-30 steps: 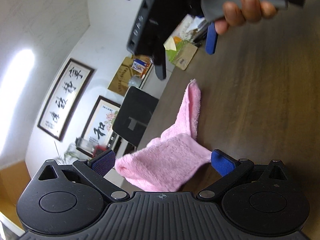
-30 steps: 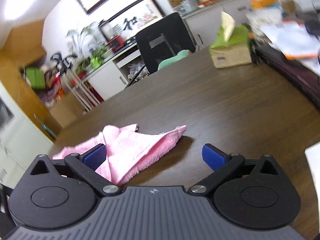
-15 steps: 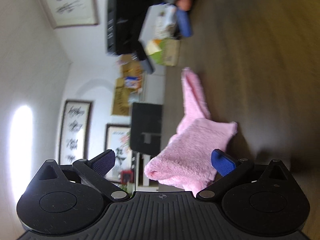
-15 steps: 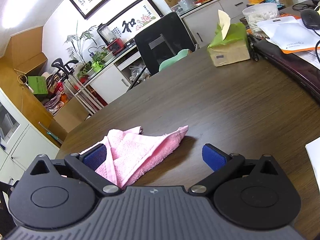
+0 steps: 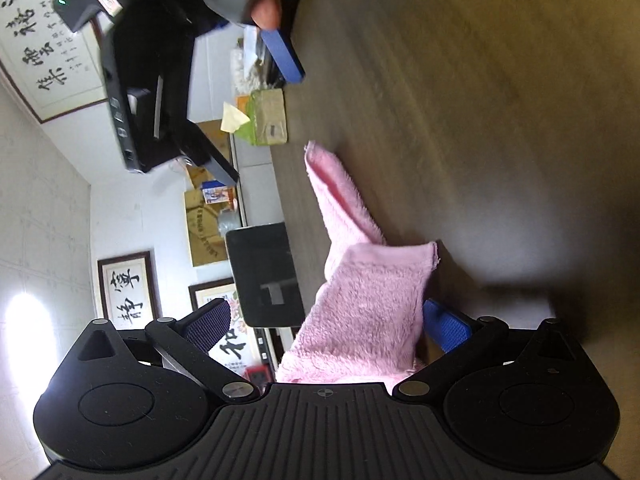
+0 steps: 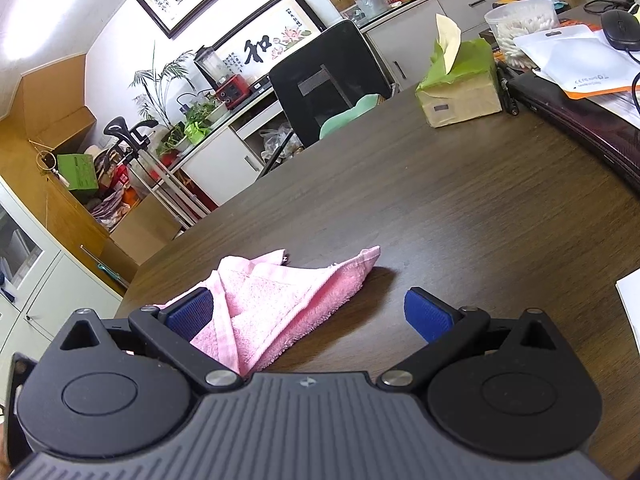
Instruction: Fold towel
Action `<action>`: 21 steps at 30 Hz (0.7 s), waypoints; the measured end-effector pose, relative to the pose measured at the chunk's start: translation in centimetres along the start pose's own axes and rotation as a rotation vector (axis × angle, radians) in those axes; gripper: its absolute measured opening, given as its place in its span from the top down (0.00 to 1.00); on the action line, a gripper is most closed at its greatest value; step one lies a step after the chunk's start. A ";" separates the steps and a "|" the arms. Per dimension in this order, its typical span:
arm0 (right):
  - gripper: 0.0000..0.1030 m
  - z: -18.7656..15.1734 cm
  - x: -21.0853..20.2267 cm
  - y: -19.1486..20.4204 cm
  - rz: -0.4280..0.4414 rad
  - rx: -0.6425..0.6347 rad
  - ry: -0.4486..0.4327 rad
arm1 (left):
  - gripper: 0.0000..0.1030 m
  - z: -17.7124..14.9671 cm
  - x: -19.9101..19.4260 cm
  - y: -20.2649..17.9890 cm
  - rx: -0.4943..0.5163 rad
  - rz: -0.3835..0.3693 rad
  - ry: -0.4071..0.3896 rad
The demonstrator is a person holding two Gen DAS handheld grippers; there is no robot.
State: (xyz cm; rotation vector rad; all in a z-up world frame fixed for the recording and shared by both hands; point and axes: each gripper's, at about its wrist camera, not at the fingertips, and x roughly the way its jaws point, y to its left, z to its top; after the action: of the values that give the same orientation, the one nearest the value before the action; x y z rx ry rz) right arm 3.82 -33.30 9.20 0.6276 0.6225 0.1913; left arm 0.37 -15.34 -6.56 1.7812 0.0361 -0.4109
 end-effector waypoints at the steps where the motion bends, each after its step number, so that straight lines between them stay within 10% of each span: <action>1: 0.00 0.0 -0.1 0.0 0.001 0.004 -0.002 | 0.00 0.0 0.2 0.2 -0.009 -0.006 0.003; 21: 0.00 0.0 0.2 -0.3 -0.020 0.018 0.004 | 0.00 2.2 2.3 2.7 -0.280 0.170 0.074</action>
State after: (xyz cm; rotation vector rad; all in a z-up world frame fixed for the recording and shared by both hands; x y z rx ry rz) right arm 4.00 -33.45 8.97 0.6381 0.6344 0.1689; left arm 2.65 -18.60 -5.13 1.5090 -0.0057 -0.2053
